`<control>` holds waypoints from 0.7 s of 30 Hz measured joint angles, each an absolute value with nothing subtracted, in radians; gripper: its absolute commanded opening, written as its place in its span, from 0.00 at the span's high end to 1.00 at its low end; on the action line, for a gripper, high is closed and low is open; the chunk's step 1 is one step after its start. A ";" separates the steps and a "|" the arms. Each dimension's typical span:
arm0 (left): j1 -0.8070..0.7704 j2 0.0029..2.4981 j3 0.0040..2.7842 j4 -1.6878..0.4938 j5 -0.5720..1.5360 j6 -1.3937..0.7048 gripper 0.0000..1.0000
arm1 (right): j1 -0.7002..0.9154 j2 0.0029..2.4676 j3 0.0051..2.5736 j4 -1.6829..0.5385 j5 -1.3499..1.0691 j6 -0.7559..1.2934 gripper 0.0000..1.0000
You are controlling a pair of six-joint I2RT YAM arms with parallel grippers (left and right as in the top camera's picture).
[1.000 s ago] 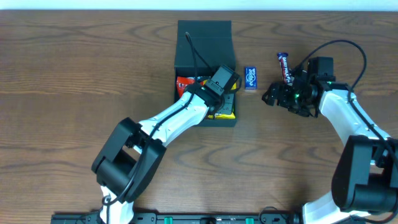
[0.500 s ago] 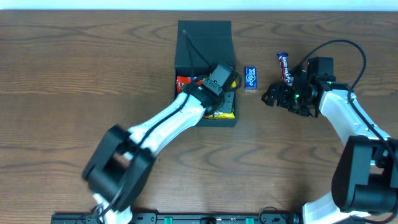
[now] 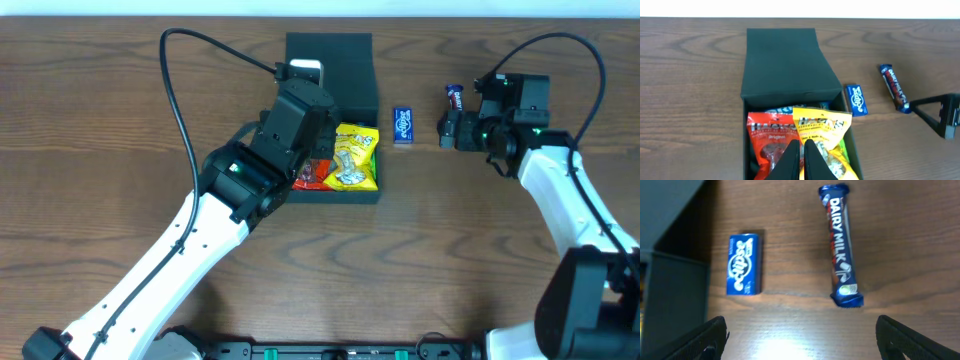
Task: Pack container
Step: 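Grasp the blue Dairy Milk bar with right gripper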
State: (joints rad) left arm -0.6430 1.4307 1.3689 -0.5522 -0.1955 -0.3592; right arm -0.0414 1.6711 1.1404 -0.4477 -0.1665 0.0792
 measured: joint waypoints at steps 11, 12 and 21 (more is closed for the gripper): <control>-0.643 1.431 1.369 -0.572 -0.203 -0.358 0.94 | -0.043 1.907 1.488 -0.557 -0.098 0.021 0.12; -0.643 1.431 1.369 -0.572 -0.203 -0.358 0.94 | -0.045 1.933 1.522 -0.567 -0.096 0.015 0.12; -0.643 1.431 1.369 -0.572 -0.203 -0.358 0.93 | -0.072 2.136 1.607 -0.581 -0.088 -0.003 0.15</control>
